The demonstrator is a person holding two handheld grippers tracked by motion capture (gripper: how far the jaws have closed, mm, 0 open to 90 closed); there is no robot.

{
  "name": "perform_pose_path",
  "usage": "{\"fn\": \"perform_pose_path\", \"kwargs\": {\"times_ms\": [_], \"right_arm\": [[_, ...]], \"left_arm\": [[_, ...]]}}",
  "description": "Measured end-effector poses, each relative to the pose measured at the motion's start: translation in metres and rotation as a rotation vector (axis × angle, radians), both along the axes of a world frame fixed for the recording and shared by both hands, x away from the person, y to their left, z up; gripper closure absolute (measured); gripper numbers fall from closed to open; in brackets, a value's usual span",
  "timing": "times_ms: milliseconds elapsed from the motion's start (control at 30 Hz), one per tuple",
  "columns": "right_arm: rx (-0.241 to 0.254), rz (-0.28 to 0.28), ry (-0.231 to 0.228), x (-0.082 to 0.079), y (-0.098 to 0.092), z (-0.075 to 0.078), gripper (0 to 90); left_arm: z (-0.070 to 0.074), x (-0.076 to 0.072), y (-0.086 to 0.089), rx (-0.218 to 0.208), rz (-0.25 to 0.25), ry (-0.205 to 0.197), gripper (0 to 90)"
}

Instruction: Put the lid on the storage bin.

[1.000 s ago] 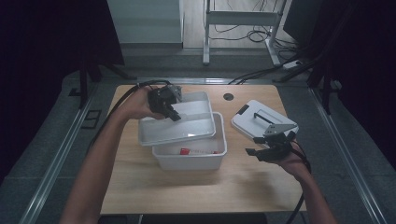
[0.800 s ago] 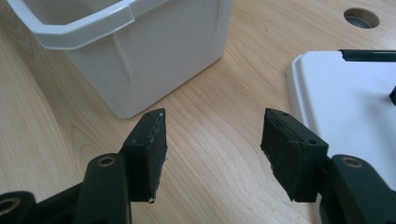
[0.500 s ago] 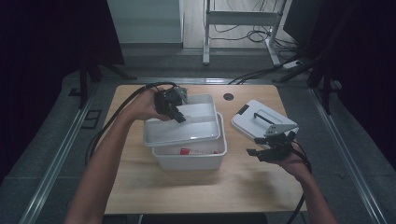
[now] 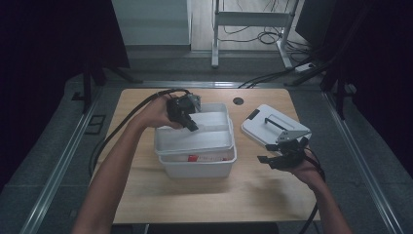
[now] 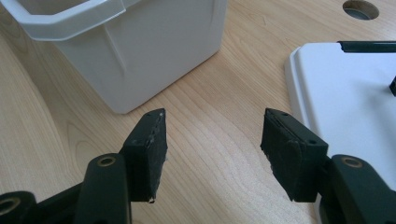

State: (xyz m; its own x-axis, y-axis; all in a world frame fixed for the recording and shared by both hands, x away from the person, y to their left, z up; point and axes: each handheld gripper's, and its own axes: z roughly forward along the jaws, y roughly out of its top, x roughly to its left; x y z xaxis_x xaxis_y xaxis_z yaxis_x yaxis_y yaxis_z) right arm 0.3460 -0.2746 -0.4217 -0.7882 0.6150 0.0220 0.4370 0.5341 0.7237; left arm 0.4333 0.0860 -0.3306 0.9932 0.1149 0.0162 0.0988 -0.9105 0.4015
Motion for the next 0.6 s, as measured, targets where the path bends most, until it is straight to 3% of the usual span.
{"fn": "perform_pose_path", "kwargs": {"times_ms": [600], "right_arm": [[-0.001, -0.008, 0.008, 0.000, -0.001, -0.004, 40.2]], "left_arm": [[-0.022, -0.002, -0.020, 0.053, -0.039, 0.031, 89.7]]}}
